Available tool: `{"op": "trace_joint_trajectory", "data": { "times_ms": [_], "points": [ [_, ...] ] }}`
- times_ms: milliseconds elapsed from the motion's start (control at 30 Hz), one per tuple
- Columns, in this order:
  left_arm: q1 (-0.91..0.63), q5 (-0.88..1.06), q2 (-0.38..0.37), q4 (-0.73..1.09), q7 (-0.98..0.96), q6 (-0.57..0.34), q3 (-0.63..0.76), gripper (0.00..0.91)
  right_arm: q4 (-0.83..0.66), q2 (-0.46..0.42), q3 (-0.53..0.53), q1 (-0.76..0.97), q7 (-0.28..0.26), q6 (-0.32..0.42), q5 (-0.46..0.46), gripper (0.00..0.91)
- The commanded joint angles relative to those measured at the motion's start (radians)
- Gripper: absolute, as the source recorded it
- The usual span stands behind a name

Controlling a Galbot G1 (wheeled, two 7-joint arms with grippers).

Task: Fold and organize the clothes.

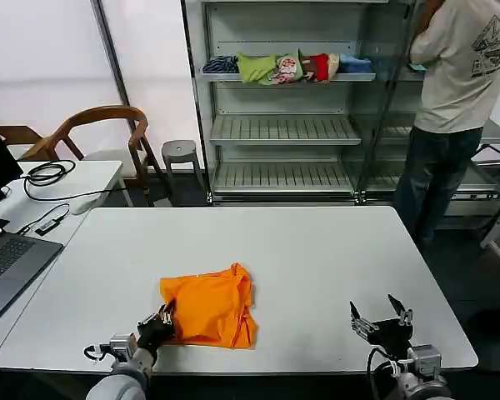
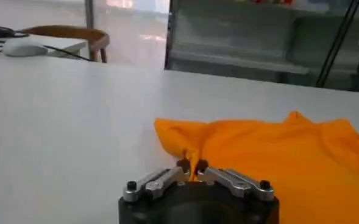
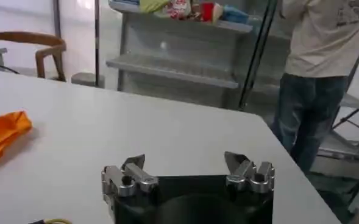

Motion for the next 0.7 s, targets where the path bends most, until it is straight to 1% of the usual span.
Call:
{"op": "trace_joint_trajectory", "data": {
  "times_ms": [33, 67, 133, 300, 500, 700],
  "points": [
    [-0.005, -0.073, 0.042, -0.079, -0.005, 0.037, -0.056, 0.020, 0.002, 0.000, -0.004, 0.007, 0.000, -0.002, 0.000, 0.907],
    [-0.004, -0.082, 0.066, -0.095, -0.013, 0.051, -0.079, 0.010, 0.001, 0.000, -0.005, 0.009, 0.000, -0.001, 0.000, 0.907],
    [-0.002, -0.117, 0.097, -0.119, -0.031, 0.079, -0.116, 0.020, 0.000, 0.000, -0.007, 0.013, 0.000, -0.002, 0.000, 0.907],
    [0.019, -0.197, 0.178, -0.127, -0.033, 0.114, -0.235, 0.020, -0.013, -0.003, -0.017, 0.026, -0.001, 0.000, 0.002, 0.907],
    [0.080, -0.233, 0.264, -0.135, -0.031, 0.151, -0.371, 0.020, -0.022, -0.013, -0.028, 0.047, -0.003, 0.002, 0.007, 0.907],
    [0.135, -0.292, 0.384, -0.131, -0.033, 0.205, -0.567, 0.020, -0.041, -0.017, -0.045, 0.078, -0.005, 0.009, 0.012, 0.907]
  ]
}}
